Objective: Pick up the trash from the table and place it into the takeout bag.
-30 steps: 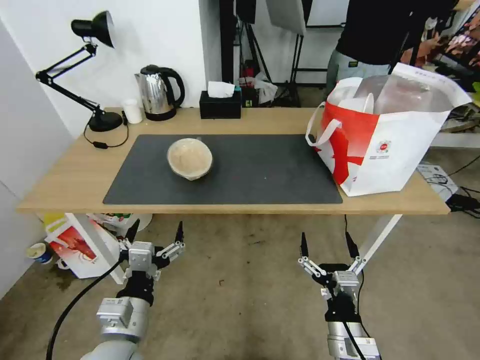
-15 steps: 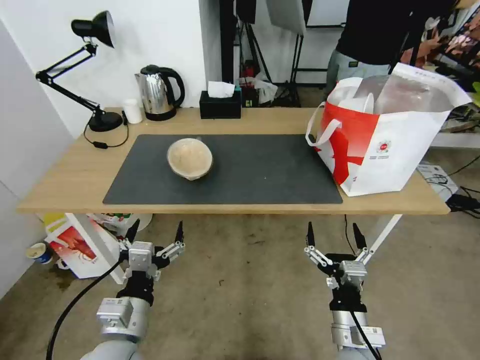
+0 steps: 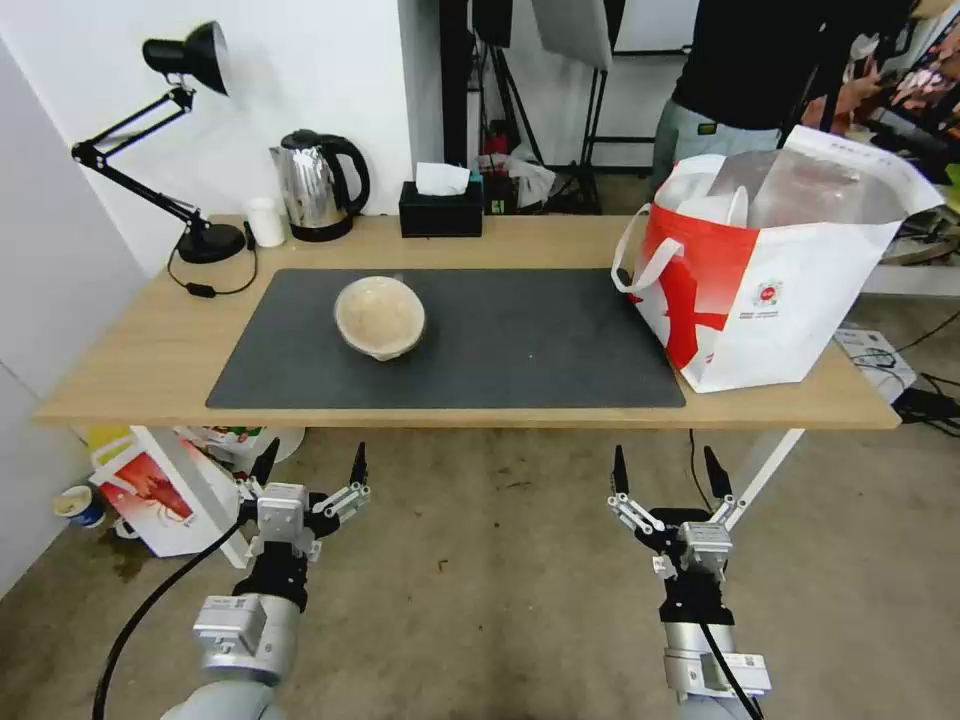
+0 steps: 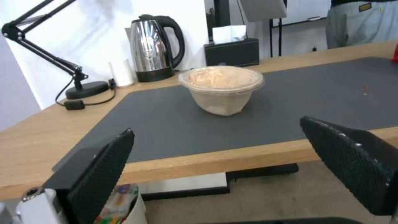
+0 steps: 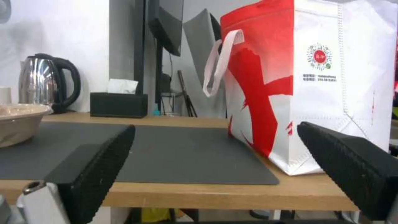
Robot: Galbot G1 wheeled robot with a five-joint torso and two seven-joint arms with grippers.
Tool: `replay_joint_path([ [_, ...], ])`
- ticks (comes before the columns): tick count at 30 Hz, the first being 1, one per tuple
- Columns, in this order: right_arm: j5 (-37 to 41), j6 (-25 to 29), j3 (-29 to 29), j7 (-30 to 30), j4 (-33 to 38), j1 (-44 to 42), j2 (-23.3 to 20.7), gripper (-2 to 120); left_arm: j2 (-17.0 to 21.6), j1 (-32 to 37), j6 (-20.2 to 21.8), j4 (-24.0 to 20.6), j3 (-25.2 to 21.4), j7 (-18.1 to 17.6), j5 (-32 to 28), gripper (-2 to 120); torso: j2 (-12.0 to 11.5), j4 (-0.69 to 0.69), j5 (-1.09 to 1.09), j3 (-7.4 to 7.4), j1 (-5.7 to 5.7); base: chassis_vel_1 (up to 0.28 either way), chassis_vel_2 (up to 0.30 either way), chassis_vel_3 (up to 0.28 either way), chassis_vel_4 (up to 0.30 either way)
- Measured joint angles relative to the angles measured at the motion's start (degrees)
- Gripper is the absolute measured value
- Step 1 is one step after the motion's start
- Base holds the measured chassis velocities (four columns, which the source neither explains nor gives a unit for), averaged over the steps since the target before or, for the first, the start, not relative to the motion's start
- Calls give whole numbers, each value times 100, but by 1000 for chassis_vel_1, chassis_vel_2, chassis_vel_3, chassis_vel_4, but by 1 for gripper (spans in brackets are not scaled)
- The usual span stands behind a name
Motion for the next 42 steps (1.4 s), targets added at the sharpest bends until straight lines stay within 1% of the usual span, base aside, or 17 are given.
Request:
replay_joint_path([
  [42,-4,1,-4,-6,-3,-1,1,100,0,0,0,0,0,0,0,100,0,0,0,0,0,0,0,0,0],
])
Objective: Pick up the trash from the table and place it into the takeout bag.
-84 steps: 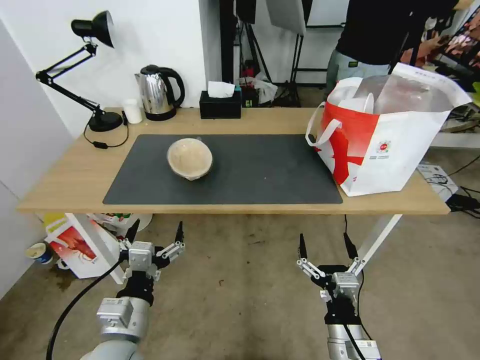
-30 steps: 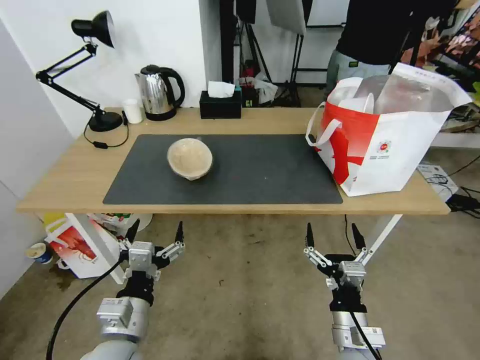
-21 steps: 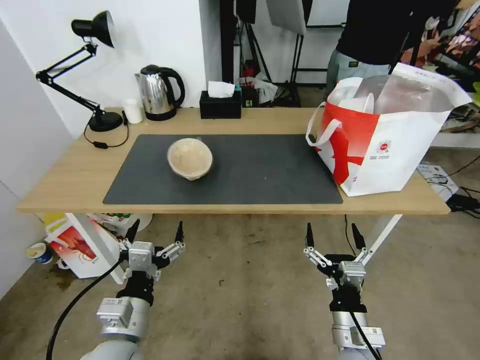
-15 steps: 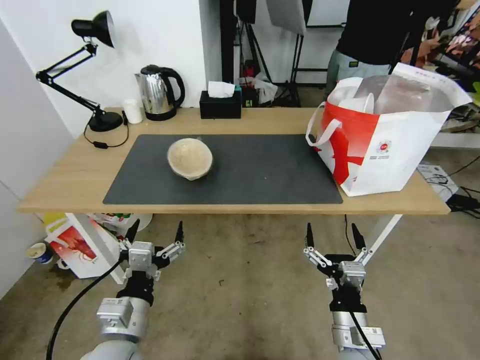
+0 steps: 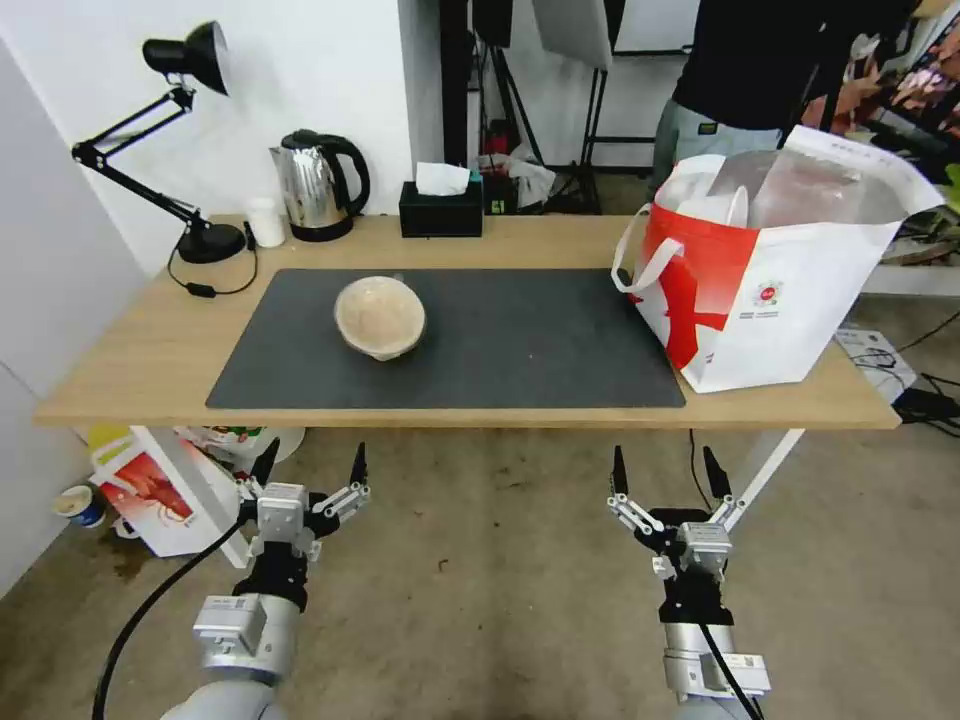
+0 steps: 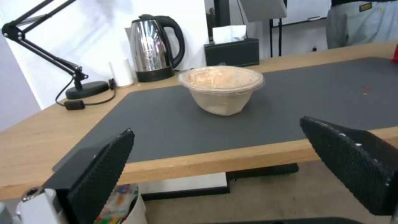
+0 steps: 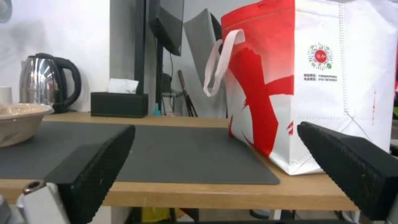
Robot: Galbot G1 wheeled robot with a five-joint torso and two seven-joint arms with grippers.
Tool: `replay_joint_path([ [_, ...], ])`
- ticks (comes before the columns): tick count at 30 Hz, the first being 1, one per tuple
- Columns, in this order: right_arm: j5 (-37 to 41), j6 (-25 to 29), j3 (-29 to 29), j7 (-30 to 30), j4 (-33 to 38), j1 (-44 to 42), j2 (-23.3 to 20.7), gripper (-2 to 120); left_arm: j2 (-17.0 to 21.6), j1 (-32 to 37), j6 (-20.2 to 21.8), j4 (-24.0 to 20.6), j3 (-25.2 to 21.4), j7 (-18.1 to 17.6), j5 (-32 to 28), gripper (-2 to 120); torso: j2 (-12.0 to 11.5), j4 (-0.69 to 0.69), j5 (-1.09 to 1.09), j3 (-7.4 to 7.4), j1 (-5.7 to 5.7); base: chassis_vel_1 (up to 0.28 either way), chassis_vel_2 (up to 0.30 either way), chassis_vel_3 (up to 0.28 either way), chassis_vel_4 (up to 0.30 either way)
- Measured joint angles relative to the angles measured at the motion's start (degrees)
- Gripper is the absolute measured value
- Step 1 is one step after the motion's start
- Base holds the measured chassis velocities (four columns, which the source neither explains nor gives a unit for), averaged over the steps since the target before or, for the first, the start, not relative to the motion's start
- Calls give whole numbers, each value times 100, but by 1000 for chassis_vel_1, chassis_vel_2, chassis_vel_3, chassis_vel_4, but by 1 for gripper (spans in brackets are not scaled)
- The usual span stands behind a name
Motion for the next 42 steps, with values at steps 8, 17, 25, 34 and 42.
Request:
replay_joint_path([
  [8,0,0,0,0,0,0,0,100,0,-2,2,0,0,0,-2,100,0,0,0,0,0,0,0,0,0],
  [17,0,0,0,0,0,0,0,100,-219,-377,892,-136,1,-303,-1060,100,0,0,0,0,0,0,0,0,0],
  [25,0,0,0,0,0,0,0,100,-448,-758,1813,-276,5,-619,-2146,100,0,0,0,0,0,0,0,0,0],
  [34,0,0,0,0,0,0,0,100,-424,-714,2086,-592,-22,-627,-2568,100,0,0,-1,0,0,0,0,0,0],
  [42,-1,0,0,0,0,0,0,100,-338,-573,2583,-1175,-90,-579,-3363,100,1,0,-1,0,0,0,0,0,0],
])
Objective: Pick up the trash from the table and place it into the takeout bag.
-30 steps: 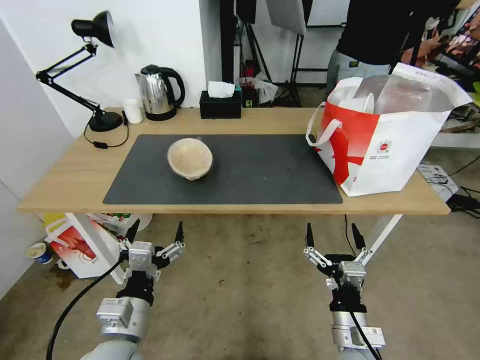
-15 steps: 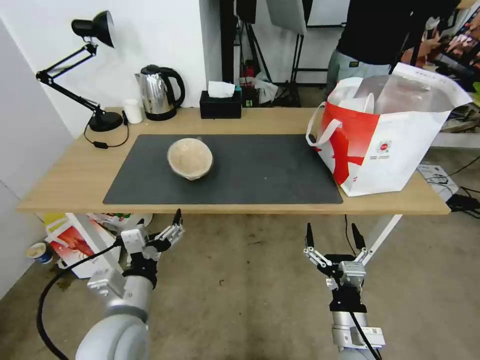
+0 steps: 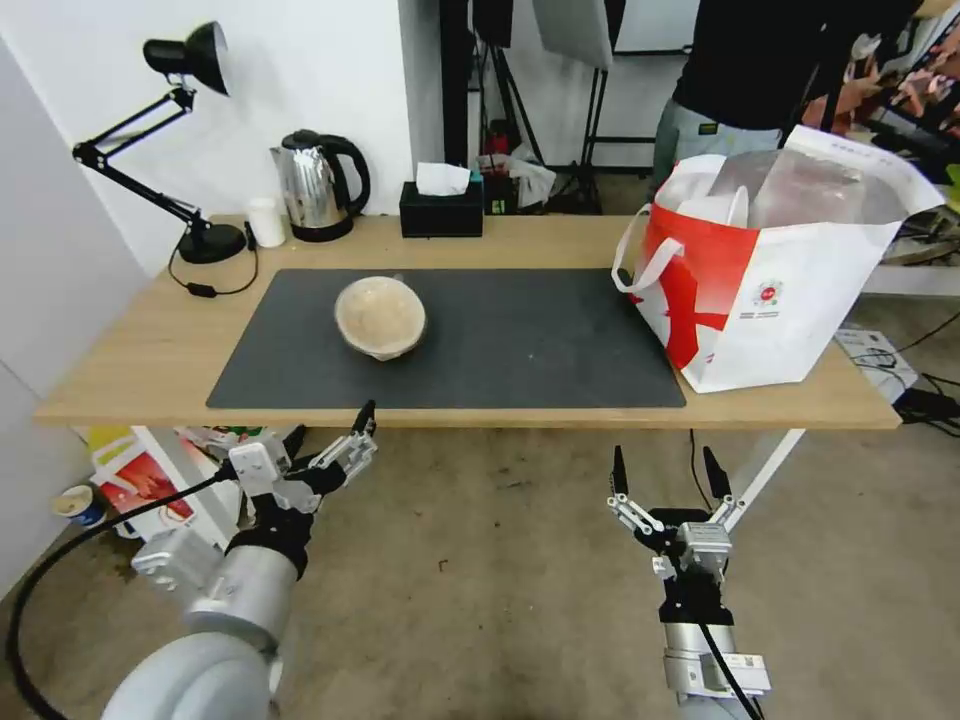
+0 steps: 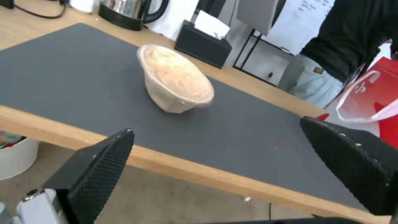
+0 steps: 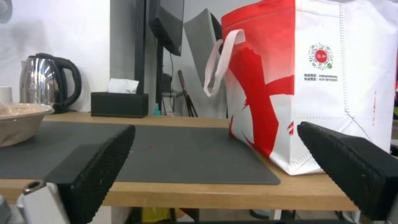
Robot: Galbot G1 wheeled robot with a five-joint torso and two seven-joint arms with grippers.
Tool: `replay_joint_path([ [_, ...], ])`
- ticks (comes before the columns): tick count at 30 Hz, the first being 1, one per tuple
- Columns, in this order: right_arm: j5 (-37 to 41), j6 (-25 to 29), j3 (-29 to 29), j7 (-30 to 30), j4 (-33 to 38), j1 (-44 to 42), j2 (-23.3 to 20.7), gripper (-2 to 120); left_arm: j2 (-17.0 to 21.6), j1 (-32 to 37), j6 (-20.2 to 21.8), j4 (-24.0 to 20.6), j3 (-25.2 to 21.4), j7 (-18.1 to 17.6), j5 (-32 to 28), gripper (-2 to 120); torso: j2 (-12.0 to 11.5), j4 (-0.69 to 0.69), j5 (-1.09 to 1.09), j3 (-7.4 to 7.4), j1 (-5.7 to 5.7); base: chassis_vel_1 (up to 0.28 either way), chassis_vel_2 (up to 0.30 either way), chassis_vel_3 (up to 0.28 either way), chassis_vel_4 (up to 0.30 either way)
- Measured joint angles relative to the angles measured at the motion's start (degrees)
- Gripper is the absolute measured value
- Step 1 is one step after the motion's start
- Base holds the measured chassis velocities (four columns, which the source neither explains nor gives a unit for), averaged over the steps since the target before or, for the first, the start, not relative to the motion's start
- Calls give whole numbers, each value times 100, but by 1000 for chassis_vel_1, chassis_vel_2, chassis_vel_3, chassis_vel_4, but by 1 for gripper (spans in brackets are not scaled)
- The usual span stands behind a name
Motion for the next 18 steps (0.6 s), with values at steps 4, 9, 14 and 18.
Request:
replay_joint_path([
  [4,0,0,0,1,0,0,0,100,2,4,5,-4,-1,4,-8,100,0,0,0,0,0,0,0,0,0],
  [9,0,0,0,0,0,0,0,100,1,-15,4,-4,-17,-21,-200,100,-1,0,1,0,0,0,0,0,0],
  [14,0,0,1,1,0,0,0,100,2,-87,-40,-1,-60,-56,-625,100,0,0,0,0,0,0,0,0,0],
  [18,0,0,1,0,0,0,0,100,9,-247,-192,8,-161,-155,-1624,100,-1,0,1,0,0,0,0,0,0],
])
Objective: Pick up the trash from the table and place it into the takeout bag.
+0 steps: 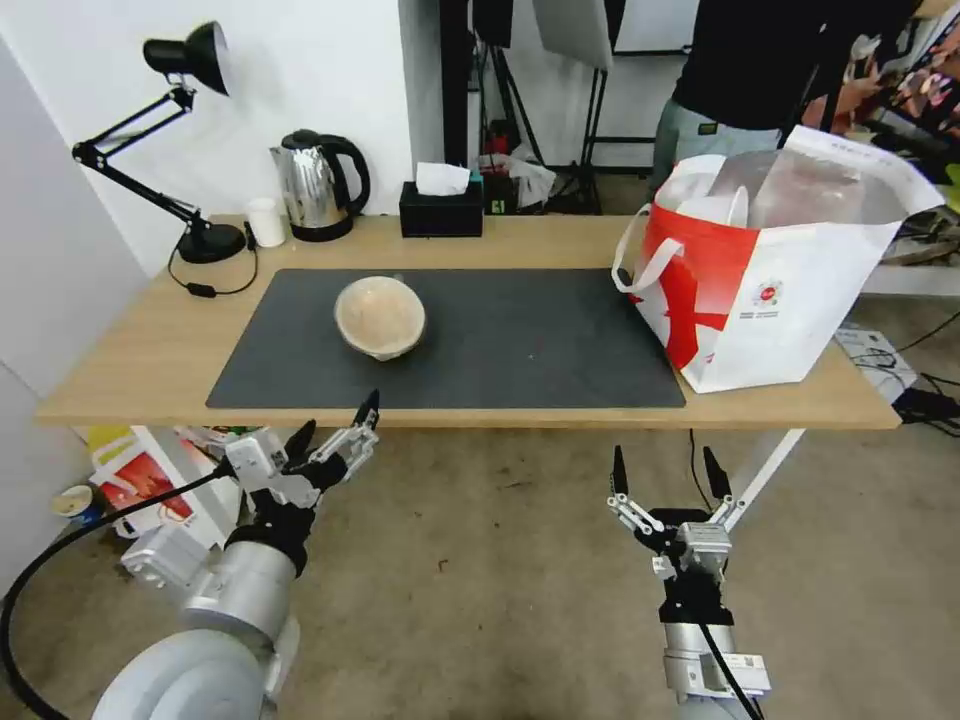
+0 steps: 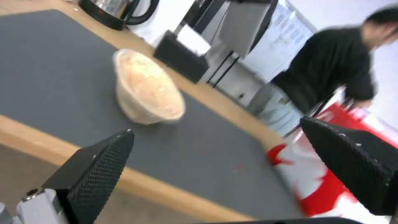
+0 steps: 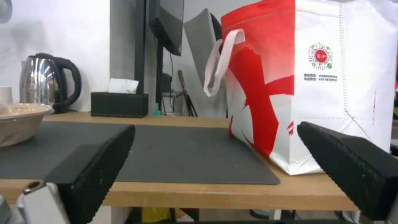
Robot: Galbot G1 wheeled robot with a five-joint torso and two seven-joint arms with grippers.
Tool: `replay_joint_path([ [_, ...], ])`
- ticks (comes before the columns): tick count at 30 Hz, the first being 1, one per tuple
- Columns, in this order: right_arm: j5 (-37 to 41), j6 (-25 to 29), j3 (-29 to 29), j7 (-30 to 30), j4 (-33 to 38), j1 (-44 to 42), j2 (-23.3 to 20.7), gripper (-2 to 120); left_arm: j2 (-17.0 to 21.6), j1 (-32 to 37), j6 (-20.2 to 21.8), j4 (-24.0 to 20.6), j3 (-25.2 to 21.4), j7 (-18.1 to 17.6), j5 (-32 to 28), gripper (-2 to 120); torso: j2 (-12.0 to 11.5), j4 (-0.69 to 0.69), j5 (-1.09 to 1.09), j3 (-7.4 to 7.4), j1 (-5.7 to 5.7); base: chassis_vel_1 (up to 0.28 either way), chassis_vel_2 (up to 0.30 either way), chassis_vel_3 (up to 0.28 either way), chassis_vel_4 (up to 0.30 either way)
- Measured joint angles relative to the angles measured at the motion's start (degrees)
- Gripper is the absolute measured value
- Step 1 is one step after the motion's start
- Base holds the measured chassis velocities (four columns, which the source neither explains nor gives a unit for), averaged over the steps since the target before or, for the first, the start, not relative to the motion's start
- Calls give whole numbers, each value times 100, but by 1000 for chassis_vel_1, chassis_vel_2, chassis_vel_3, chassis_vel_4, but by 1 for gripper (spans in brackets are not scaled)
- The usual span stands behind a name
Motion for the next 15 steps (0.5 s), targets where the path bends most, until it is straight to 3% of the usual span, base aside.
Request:
replay_joint_path([
  [10,0,0,0,0,0,0,0,100,78,-136,-37,60,-71,-57,-393,100,0,2,0,0,0,0,0,0,0],
  [15,0,0,0,0,0,0,0,100,543,-761,-29,364,-364,-229,-1278,100,-2,0,-1,0,0,0,0,0,0],
])
